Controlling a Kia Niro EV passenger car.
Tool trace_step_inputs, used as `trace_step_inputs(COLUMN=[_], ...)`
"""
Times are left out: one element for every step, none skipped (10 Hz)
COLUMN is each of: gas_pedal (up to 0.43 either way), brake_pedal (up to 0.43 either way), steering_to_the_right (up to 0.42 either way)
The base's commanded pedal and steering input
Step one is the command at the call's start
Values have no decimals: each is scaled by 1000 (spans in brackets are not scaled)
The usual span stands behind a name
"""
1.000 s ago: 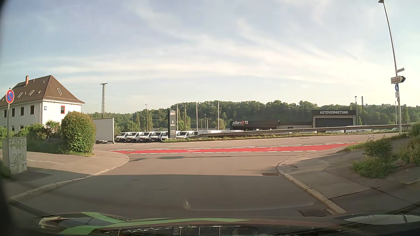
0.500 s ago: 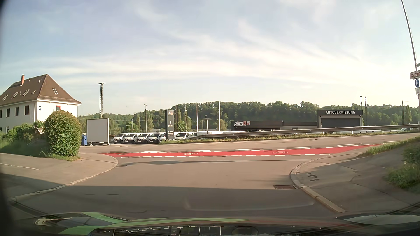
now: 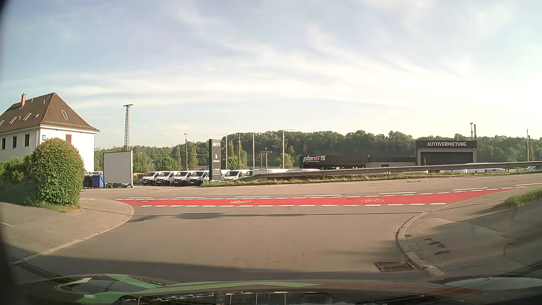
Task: Follow the waypoints while adhering to traffic rules and regulations
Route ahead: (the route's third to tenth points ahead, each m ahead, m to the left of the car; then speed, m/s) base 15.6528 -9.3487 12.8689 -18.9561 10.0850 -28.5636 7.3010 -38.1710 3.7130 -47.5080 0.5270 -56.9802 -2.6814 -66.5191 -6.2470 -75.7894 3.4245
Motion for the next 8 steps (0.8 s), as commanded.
trace_step_inputs(gas_pedal=[0, 0, 0, 0, 0, 0, 0, 0], brake_pedal=[85, 91, 85, 91, 110, 122, 128, 134], steering_to_the_right=[2, 6, 8, 11, 16, 23, 29, 37])
